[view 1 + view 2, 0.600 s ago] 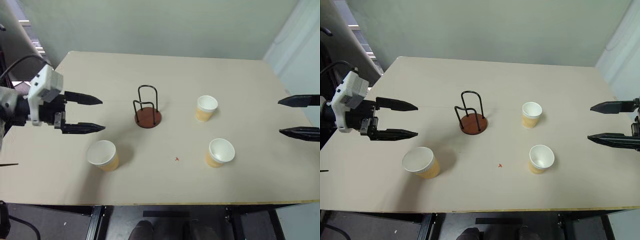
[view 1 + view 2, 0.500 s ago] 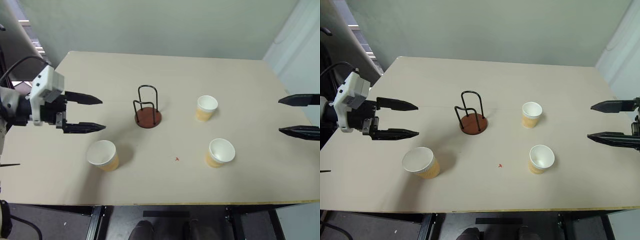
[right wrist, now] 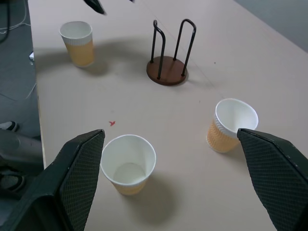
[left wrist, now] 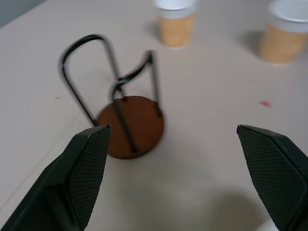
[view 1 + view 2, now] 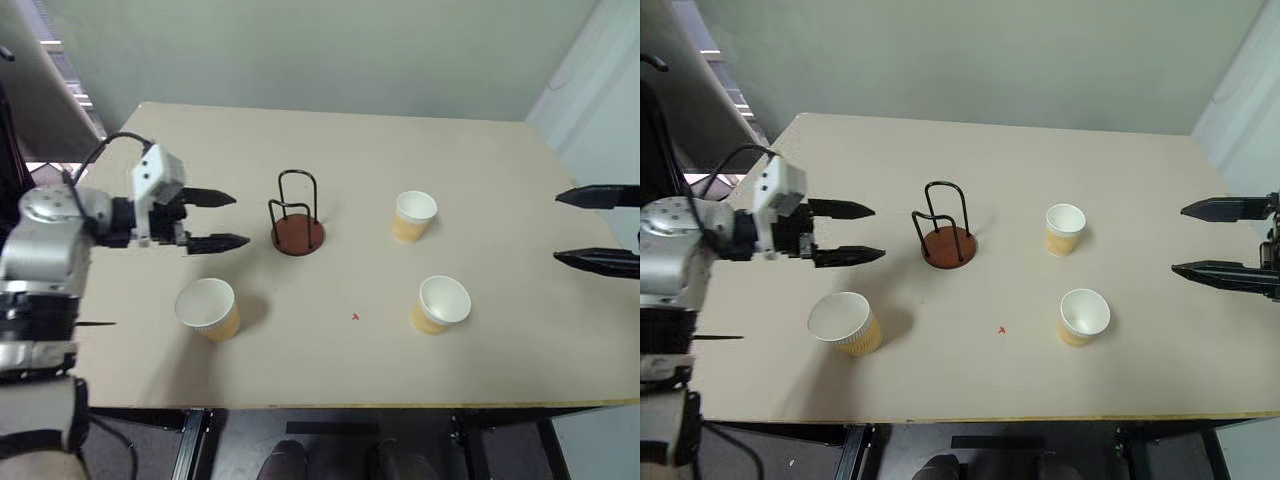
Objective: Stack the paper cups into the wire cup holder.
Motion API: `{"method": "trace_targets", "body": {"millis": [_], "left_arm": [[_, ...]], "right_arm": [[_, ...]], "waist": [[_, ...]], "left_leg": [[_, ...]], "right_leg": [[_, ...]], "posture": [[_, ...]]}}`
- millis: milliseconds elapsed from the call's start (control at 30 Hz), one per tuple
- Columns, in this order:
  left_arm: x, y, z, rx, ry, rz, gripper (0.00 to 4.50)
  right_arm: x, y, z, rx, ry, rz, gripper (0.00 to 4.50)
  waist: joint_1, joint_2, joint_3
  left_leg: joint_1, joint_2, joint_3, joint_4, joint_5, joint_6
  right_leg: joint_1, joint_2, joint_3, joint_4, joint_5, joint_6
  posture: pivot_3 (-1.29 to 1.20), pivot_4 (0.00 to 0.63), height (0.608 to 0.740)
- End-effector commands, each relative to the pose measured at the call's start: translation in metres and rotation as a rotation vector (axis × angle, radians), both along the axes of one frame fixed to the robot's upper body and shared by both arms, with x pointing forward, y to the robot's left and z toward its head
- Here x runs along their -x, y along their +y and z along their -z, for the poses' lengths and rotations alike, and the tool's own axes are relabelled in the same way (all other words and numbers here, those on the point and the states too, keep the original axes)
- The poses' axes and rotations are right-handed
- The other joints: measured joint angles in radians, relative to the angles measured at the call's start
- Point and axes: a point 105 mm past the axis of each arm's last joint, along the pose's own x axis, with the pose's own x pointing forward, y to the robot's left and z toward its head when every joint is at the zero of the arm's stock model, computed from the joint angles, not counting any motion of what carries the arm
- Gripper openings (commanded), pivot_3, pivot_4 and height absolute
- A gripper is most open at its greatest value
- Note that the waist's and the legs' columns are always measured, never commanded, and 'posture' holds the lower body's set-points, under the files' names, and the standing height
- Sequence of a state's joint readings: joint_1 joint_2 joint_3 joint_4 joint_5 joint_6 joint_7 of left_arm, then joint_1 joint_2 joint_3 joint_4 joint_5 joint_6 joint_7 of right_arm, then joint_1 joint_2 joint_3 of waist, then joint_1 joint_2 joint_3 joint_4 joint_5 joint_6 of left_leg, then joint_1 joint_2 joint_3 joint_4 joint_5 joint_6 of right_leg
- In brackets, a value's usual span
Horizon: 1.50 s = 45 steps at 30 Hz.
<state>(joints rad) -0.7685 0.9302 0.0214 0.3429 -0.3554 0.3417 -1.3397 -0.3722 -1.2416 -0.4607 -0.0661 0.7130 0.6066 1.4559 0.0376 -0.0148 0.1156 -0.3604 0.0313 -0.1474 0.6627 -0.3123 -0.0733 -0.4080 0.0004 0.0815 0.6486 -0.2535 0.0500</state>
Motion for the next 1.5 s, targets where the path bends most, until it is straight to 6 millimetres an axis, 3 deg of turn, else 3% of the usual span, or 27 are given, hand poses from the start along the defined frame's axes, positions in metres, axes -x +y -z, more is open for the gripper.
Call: {"method": "trace_targets", "body": {"millis": [33,200,700,800,1100,1167,1500], "left_arm": [[-0.018,-0.004,-0.008,0.004,-0.079,-0.032,4.47],[-0.041,-0.023,-0.005,0.089,-0.076,-0.027,4.47],[-0.057,-0.054,0.013,0.086,-0.012,0.047,4.47],[-0.062,-0.060,0.011,0.088,-0.030,0.043,3.92],[-0.066,-0.065,0.011,0.082,-0.039,0.052,0.55],[-0.065,-0.064,0.010,0.080,-0.040,0.055,0.02],[-0.058,-0.065,0.005,0.111,-0.054,0.101,0.02]], "right_arm": [[0.005,0.004,-0.016,0.003,-0.081,-0.016,4.49],[0.006,0.006,-0.017,0.002,-0.091,-0.016,4.49],[0.009,0.005,-0.017,-0.002,-0.114,0.039,4.49],[0.010,0.006,-0.016,-0.003,-0.115,0.044,4.49],[0.013,0.005,-0.016,-0.004,-0.126,0.068,4.49],[0.013,0.005,-0.016,-0.005,-0.127,0.070,4.49],[0.007,0.007,-0.016,-0.004,-0.137,0.064,4.49]], "waist": [[0.000,0.000,0.000],[0.001,0.000,0.000],[0.009,0.000,0.000],[0.016,0.000,0.000],[0.023,0.000,0.000],[0.023,0.000,0.000],[0.024,0.000,0.000]], "left_leg": [[-0.001,0.000,0.000,0.002,0.000,0.001],[-0.005,-0.001,0.000,0.006,-0.001,0.002],[-0.007,-0.002,0.001,0.013,-0.002,0.004],[-0.007,-0.003,0.002,0.016,-0.003,0.006],[-0.007,-0.003,0.005,0.019,-0.005,0.008],[-0.007,-0.003,0.006,0.019,-0.005,0.008],[-0.007,-0.002,0.010,0.019,-0.005,0.009]], "right_leg": [[0.000,0.000,0.000,0.000,0.001,0.001],[0.000,-0.001,0.000,-0.002,0.004,0.006],[0.002,0.001,0.001,-0.004,0.005,0.011],[0.003,0.003,0.002,-0.003,0.005,0.012],[0.003,0.005,0.003,-0.004,0.005,0.013],[0.003,0.005,0.003,-0.004,0.005,0.013],[0.003,0.008,0.003,-0.004,0.006,0.014]], "posture": [[0.00,0.150,0.740],[0.00,0.150,0.740],[0.00,0.150,0.740],[0.00,0.150,0.740],[0.00,0.150,0.740],[0.00,0.150,0.740],[0.00,0.150,0.740]]}}
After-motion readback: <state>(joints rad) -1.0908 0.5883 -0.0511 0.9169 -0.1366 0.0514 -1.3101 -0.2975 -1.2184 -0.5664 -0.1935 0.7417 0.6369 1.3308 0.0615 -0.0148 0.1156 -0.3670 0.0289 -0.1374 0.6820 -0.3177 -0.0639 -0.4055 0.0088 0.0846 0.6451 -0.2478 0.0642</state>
